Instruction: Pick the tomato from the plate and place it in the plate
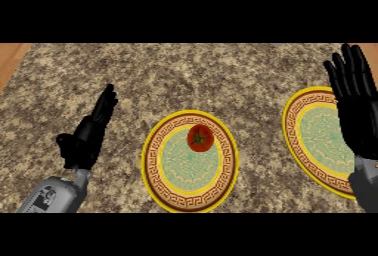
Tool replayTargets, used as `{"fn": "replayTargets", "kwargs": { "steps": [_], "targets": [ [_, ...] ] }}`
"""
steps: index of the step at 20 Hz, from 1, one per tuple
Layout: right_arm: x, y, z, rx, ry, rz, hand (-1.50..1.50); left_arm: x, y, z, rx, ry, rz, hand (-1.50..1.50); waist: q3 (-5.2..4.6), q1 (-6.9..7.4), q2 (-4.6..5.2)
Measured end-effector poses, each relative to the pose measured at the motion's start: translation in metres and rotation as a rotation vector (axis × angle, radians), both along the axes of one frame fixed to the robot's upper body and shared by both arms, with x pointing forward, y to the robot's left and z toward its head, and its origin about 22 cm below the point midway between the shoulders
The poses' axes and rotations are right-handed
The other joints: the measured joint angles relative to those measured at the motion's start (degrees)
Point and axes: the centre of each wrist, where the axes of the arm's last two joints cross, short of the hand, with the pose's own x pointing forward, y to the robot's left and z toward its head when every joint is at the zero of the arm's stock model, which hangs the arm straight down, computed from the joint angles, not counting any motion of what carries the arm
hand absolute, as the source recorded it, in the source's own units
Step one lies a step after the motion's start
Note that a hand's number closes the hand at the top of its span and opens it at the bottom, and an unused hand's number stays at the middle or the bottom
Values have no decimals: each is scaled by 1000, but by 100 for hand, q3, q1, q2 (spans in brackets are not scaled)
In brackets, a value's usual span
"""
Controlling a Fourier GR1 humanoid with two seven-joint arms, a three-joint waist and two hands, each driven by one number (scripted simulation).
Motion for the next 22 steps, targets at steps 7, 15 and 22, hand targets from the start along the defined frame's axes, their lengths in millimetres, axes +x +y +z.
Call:
{"fn": "replayTargets", "kwargs": {
  "steps": [7,15,22],
  "targets": [
    [-8,70,-10,-156,-49,56,150,-8,24,-28,26,154,134,0,-26,106,-101],
    [-20,76,-62,-443,-169,-237,-150,-21,28,-47,6,275,196,0,30,77,-94],
    [-49,130,-127,-419,-216,-76,-150,-21,31,-45,-1,298,204,0,64,133,-73]
  ]
}}
